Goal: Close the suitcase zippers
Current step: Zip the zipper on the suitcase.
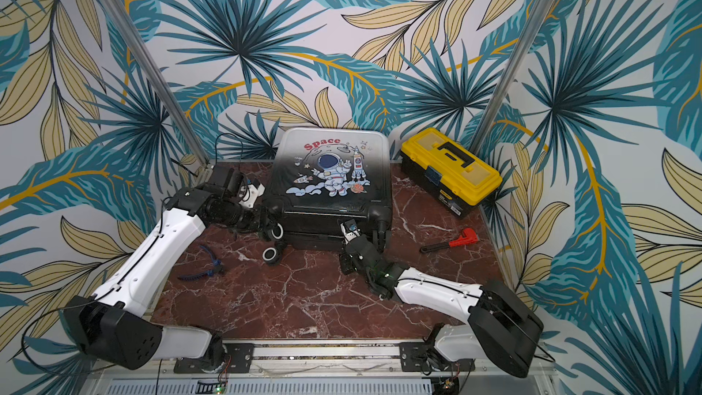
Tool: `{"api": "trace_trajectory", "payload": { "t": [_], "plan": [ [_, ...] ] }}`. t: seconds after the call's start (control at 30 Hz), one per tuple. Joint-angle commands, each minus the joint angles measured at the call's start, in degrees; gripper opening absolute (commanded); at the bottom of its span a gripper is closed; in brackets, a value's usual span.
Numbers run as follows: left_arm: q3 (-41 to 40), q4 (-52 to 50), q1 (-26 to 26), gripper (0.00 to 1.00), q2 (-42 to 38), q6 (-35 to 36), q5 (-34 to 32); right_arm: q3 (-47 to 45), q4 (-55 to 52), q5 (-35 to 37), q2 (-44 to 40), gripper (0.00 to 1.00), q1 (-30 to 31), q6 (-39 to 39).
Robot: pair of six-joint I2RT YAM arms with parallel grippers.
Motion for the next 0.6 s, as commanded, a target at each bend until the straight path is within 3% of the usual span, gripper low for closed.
{"api": "trace_trajectory", "payload": {
  "t": [0.0,0.2,0.33,0.47,0.57],
  "plan": [
    [1.67,8.05,0.2,0.28,-0.63,1.87,3.96,0.65,-4.67,-2.75,0.5,0.0,0.55,-2.5],
    [1.31,8.05,-3.69,0.28,1.53,2.1,6.94,3.66,7.81,-18.78,3.65,0.0,3.5,-9.83],
    [2.38,8.05,-5.97,0.28,3.13,1.73,8.53,7.23,11.83,-25.46,7.27,0.0,5.3,-11.35],
    [2.98,8.05,-7.76,0.28,4.1,1.22,10.13,6.75,22.67,-30.14,10.19,0.0,5.36,-7.04],
    [3.15,8.05,-8.98,0.28,4.46,0.99,11.34,5.16,38.43,-34.46,13.66,0.0,5.34,0.55]
  ]
}}
